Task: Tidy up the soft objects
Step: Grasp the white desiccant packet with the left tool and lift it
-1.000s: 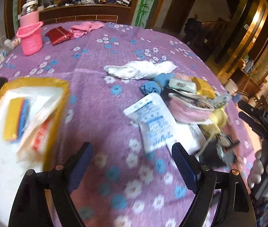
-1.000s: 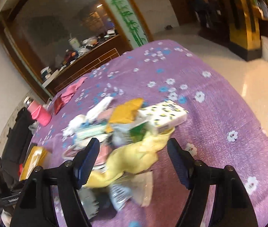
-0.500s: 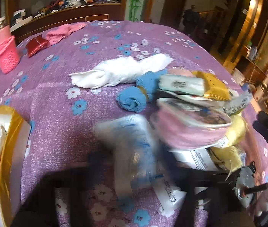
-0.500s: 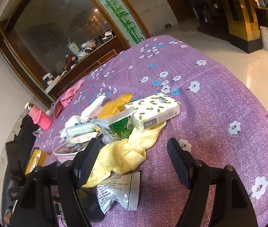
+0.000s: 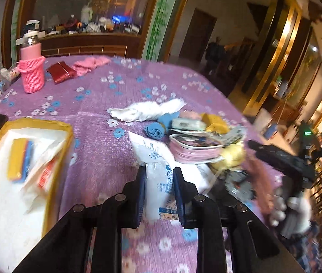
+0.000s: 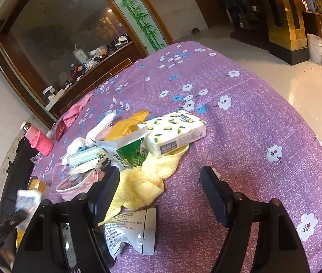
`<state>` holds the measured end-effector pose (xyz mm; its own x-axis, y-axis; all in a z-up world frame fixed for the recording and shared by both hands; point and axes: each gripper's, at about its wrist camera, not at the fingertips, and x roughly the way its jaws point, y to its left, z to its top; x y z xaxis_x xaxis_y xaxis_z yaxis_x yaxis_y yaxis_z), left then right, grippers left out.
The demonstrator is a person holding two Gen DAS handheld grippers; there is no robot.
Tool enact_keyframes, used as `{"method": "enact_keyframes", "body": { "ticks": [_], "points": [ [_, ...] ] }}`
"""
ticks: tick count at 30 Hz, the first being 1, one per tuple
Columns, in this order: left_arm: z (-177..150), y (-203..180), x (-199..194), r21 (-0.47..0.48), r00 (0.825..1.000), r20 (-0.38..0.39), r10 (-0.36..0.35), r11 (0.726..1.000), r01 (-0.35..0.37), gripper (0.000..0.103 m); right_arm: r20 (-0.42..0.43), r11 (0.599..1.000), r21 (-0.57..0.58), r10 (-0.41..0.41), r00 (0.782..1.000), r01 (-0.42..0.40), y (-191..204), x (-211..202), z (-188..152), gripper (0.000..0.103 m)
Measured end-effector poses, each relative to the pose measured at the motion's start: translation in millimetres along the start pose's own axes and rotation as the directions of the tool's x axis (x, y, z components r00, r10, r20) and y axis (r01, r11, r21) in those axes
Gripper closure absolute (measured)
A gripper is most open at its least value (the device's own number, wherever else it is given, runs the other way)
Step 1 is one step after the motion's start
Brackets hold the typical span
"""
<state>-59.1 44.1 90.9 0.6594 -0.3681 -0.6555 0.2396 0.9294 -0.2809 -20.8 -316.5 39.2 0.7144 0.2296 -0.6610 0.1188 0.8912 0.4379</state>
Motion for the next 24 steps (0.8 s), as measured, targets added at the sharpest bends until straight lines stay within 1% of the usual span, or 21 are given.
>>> {"method": "enact_keyframes", "body": {
  "ticks": [4, 6, 9, 10, 12, 13, 14, 16, 17, 19, 22, 24],
  "points": [
    [-13.1, 12.4, -34.9, -0.047, 0.997, 0.059, -0.044, 0.998, 0.047, 0.08, -0.001, 1.0, 0.005, -0.013, 1.0, 0.013, -1.9, 1.2, 0.0, 0.03],
    [-19.8, 20.7, -52.3, -0.06, 0.995, 0.092, -0.044, 0.997, 0.05, 0.082, 0.006, 1.0, 0.009, -0.021, 1.0, 0.021, -3.2, 0.4, 0.6, 0.03],
    [-25.1, 32.2, -67.3, -0.065, 0.993, 0.112, -0.046, 0.996, 0.053, 0.082, 0.019, 1.0, 0.015, -0.025, 1.0, 0.025, -2.7, -3.5, 3.2, 0.03],
    [-26.0, 35.6, -71.2, -0.063, 0.992, 0.118, -0.044, 0.997, 0.052, 0.085, 0.017, 1.0, 0.015, -0.023, 1.0, 0.023, -0.9, -5.4, 4.0, 0.03],
    [-27.2, 42.6, -80.1, -0.064, 0.99, 0.137, -0.043, 0.997, 0.052, 0.085, 0.008, 1.0, 0.011, 0.004, 1.0, -0.004, 6.8, -12.2, 3.9, 0.03],
    [-29.5, 45.2, -84.3, -0.065, 0.988, 0.146, -0.043, 0.996, 0.053, 0.085, -0.003, 1.0, -0.003, 0.031, 1.0, -0.031, 14.7, -16.7, 3.9, 0.03],
    [-29.9, 48.0, -87.5, -0.066, 0.987, 0.156, -0.046, 0.996, 0.057, 0.085, -0.017, 0.998, -0.03, 0.05, 0.999, -0.051, 25.2, -20.4, 4.3, 0.03],
    [-32.0, 51.2, -91.1, -0.071, 0.984, 0.169, -0.054, 0.995, 0.067, 0.085, -0.06, 0.991, -0.116, 0.064, 0.996, -0.07, 52.4, -23.8, 6.1, 0.03],
    [-32.5, 53.2, -92.1, -0.074, 0.983, 0.173, -0.06, 0.995, 0.073, 0.085, -0.104, 0.98, -0.179, 0.066, 0.992, -0.084, 72.2, -22.3, 7.2, 0.03],
    [-34.8, 57.3, -94.5, -0.085, 0.981, 0.181, -0.071, 0.993, 0.087, 0.085, -0.169, 0.96, -0.262, 0.058, 0.984, -0.102, 101.9, -15.8, 7.3, 0.03],
    [-37.1, 66.4, -101.3, -0.103, 0.977, 0.196, -0.081, 0.989, 0.102, 0.085, -0.247, 0.93, -0.358, -0.011, 0.969, -0.081, 137.0, 1.6, 4.6, 0.03],
    [-38.3, 73.2, -108.3, -0.115, 0.975, 0.209, -0.081, 0.988, 0.106, 0.085, -0.264, 0.904, -0.427, -0.091, 0.96, -0.032, 156.1, 17.4, 2.2, 0.03]
  ]
}}
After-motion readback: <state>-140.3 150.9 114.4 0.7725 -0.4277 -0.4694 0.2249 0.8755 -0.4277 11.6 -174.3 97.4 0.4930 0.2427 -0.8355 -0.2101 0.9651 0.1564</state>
